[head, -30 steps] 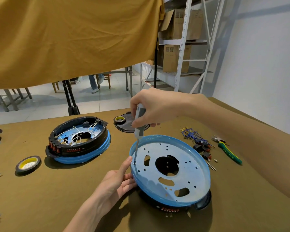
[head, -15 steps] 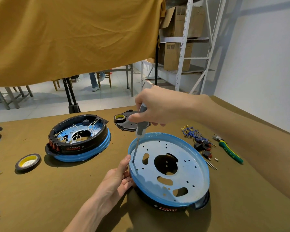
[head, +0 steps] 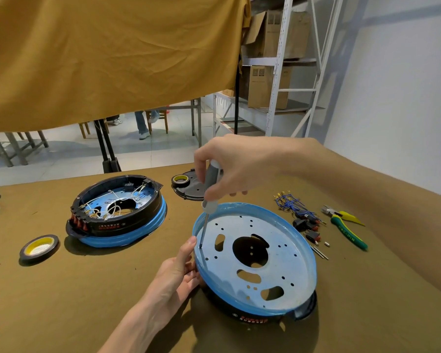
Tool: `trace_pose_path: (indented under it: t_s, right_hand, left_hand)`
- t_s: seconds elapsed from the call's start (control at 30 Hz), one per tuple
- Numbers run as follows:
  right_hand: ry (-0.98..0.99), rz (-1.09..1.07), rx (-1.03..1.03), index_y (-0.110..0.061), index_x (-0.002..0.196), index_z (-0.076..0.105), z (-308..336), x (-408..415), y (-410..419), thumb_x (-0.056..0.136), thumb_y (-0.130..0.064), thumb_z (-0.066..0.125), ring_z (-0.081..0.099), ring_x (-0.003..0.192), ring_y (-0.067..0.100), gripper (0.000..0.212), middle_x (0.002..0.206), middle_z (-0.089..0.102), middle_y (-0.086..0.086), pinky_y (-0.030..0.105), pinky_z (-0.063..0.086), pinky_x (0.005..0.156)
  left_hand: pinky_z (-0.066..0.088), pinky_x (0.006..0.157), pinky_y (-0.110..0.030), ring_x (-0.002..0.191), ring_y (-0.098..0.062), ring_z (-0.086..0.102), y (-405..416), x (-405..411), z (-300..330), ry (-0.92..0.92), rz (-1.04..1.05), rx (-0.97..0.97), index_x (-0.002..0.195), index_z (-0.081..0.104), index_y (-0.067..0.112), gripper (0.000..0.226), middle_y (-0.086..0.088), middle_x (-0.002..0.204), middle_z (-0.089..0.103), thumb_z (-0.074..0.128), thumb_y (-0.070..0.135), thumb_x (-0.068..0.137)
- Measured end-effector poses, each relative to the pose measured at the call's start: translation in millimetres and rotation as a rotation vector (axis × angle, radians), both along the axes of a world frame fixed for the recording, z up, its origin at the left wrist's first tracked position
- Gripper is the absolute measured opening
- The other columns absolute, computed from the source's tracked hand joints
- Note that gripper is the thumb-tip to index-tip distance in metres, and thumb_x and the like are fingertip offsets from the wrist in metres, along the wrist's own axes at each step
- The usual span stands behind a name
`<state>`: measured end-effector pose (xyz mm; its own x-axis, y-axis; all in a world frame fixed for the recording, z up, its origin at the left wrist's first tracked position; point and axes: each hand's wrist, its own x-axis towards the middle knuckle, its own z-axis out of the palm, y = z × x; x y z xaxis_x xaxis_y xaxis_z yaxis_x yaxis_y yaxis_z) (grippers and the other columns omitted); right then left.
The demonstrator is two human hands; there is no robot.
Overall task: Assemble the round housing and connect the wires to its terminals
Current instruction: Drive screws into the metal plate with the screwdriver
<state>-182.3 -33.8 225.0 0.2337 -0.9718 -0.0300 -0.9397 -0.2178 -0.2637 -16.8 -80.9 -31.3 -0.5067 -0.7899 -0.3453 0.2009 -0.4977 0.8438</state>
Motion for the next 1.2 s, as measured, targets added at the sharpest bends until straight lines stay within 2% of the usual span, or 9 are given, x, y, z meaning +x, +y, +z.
trace_pose_path:
  t_s: [0.13,0.27,0.37,0.47,0.63,0.77,0.93,1.03,1.2]
  right_hand:
    - [0.008,-0.030,-0.065,-0.017,0.099,0.062,-5,4,-2,0.093,-0.040,0.073,0.066,0.046,0.007,0.026,0.071,0.071,0.001,0.015,0.047,0.043]
    - [0.017,-0.025,-0.021,-0.022,0.109,0.057,0,2,-1,0.088,-0.039,0.078,0.063,0.052,-0.001,0.034,0.080,0.068,-0.004,0.012,0.047,0.045]
    - [-0.036,-0.013,0.012,-0.017,0.105,0.057,0,1,0,0.088,-0.025,0.081,0.070,0.056,0.011,0.031,0.080,0.070,0.002,0.021,0.055,0.050]
    - [-0.025,-0.012,-0.032,-0.014,0.098,0.058,-3,6,0,0.091,-0.031,0.077,0.069,0.050,0.014,0.026,0.073,0.072,0.004,0.025,0.056,0.049]
    - [0.053,0.013,-0.022,-0.021,0.104,0.053,2,6,2,0.087,-0.032,0.080,0.061,0.055,-0.010,0.033,0.084,0.064,-0.007,0.011,0.050,0.048]
    - [0.012,-0.017,-0.018,-0.013,0.095,0.059,1,7,3,0.091,-0.030,0.077,0.072,0.054,0.013,0.025,0.072,0.074,0.004,0.024,0.059,0.052]
    - [0.052,0.000,0.014,-0.022,0.105,0.056,3,9,4,0.091,-0.032,0.076,0.067,0.061,-0.003,0.027,0.084,0.068,-0.005,0.011,0.052,0.051]
    - [0.026,-0.004,0.038,-0.017,0.098,0.057,3,9,4,0.093,-0.025,0.075,0.074,0.063,0.011,0.020,0.082,0.074,0.002,0.022,0.061,0.057]
    - [0.072,-0.009,-0.013,-0.017,0.099,0.058,0,10,5,0.094,-0.034,0.073,0.074,0.064,0.012,0.024,0.081,0.075,0.001,0.026,0.062,0.060]
  left_hand:
    - [0.057,0.092,-0.045,0.096,-0.025,0.077,2,-1,-1,0.014,0.009,-0.016,0.115,0.063,0.011,0.101,-0.010,0.102,0.079,0.098,0.063,0.035]
    - [0.057,0.093,-0.046,0.097,-0.024,0.077,3,-1,1,0.015,0.019,-0.024,0.117,0.063,0.012,0.099,-0.010,0.103,0.079,0.097,0.061,0.037]
    - [0.057,0.097,-0.046,0.099,-0.023,0.077,4,-1,1,0.018,0.020,-0.030,0.118,0.063,0.013,0.091,-0.009,0.104,0.079,0.094,0.060,0.046]
    - [0.054,0.103,-0.048,0.100,-0.023,0.076,5,0,2,0.014,0.013,-0.051,0.118,0.063,0.014,0.088,-0.008,0.103,0.080,0.094,0.060,0.049]
    - [0.057,0.092,-0.043,0.097,-0.024,0.077,4,0,3,-0.005,0.009,-0.047,0.113,0.065,0.012,0.094,-0.010,0.102,0.079,0.095,0.063,0.039]
    - [0.056,0.093,-0.043,0.099,-0.024,0.077,4,1,3,-0.011,0.002,-0.056,0.114,0.065,0.013,0.097,-0.010,0.104,0.079,0.096,0.064,0.038]
    - [0.057,0.087,-0.041,0.096,-0.024,0.077,7,0,7,-0.002,0.011,-0.032,0.116,0.063,0.010,0.080,-0.012,0.102,0.079,0.092,0.057,0.057]
    - [0.057,0.087,-0.041,0.095,-0.024,0.077,8,0,10,-0.005,0.018,-0.027,0.114,0.064,0.010,0.072,-0.011,0.101,0.079,0.085,0.054,0.062]
    - [0.056,0.092,-0.042,0.094,-0.023,0.077,10,0,11,-0.010,0.022,-0.037,0.115,0.063,0.011,0.075,-0.010,0.100,0.080,0.085,0.055,0.059]
